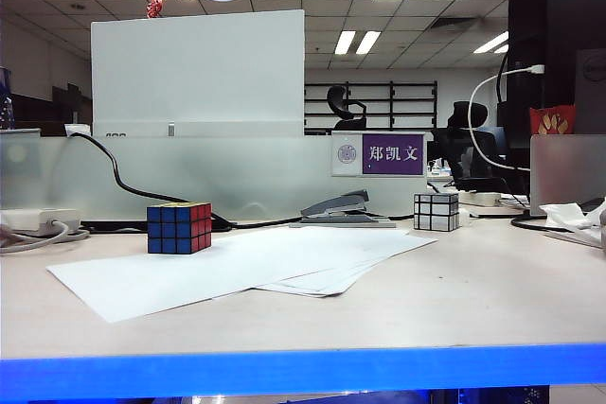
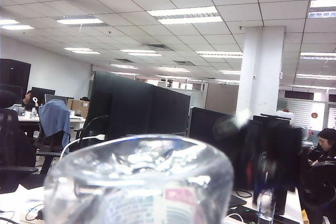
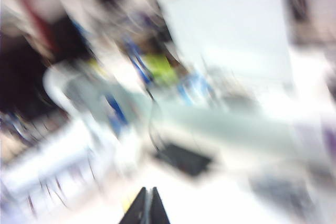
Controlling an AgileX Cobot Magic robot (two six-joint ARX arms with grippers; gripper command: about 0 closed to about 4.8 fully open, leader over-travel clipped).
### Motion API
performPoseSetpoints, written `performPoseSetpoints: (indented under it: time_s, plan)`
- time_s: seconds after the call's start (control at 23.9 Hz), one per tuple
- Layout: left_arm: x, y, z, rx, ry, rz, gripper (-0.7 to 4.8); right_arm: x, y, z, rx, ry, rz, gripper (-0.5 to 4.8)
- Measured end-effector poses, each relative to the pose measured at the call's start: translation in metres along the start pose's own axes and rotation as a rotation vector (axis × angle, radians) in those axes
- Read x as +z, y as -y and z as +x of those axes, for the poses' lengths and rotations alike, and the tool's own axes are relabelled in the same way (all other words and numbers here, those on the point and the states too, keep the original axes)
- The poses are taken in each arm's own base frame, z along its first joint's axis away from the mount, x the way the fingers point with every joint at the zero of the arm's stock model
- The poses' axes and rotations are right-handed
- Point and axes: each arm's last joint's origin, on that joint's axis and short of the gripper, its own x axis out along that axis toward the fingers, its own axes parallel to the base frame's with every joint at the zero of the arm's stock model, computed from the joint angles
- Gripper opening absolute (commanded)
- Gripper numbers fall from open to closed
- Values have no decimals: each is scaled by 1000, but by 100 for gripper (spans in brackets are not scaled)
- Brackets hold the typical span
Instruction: Flip the plastic bottle upside down.
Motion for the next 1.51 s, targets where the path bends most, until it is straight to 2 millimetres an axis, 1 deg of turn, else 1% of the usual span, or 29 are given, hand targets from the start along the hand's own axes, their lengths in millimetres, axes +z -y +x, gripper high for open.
performPoseSetpoints:
  time_s: [0.04,0.08,0.13,0.21,0.29,0.38,0.46,0.54,0.63,0.71,0.8,0.88,0.96,1.05,1.21,1.34,1.42,1.51]
  plan:
    - [0,0,0,0,0,5,-6,-11,0,4,-20,-65,-1,-6]
    - [0,0,0,0,-1,23,-6,-18,-6,9,-60,-115,-32,-6]
    - [-1,-1,0,6,-8,52,-6,-25,-18,16,-141,-175,-99,-6]
    - [-5,-3,0,19,-34,81,-6,-32,-40,28,-189,-243,-211,-6]
    - [-17,-11,1,34,-65,66,-6,-34,-49,35,-183,-257,-250,-6]
    - [-37,-22,2,56,-108,32,-6,-38,-60,45,-213,-277,-295,-6]
    - [-64,-35,2,68,-140,2,-6,-42,-72,54,-248,-295,-343,-6]
    - [-91,-49,-1,86,-129,-38,-6,-45,-73,55,-356,-326,-365,-6]
    - [-123,-63,-8,108,-90,-91,-6,-48,-70,53,-426,-361,-352,-6]
    - [-150,-74,-10,84,-107,-123,-6,-52,-70,52,-421,-393,-329,-6]
    - [-167,-80,-4,18,-127,-89,-6,-55,-72,51,-355,-424,-294,-6]
    - [-186,-86,-2,-34,-162,-39,-6,-60,-74,50,-294,-459,-246,-6]
    - [-203,-94,-1,-46,-183,-8,-6,-62,-75,50,-286,-479,-229,-6]
    - [-211,-101,3,-52,-180,14,-6,-62,-74,49,-298,-480,-231,-6]
    - [-219,-110,9,-62,-167,76,-6,-63,-71,51,-332,-483,-238,-6]
    - [-219,-111,11,-67,-171,153,-6,-70,-65,57,-328,-512,-221,-6]
    - [-221,-112,10,-66,-180,181,-6,-76,-64,60,-294,-524,-207,-6]
    - [-231,-115,7,-64,-189,179,-6,-83,-62,66,-270,-537,-201,-6]
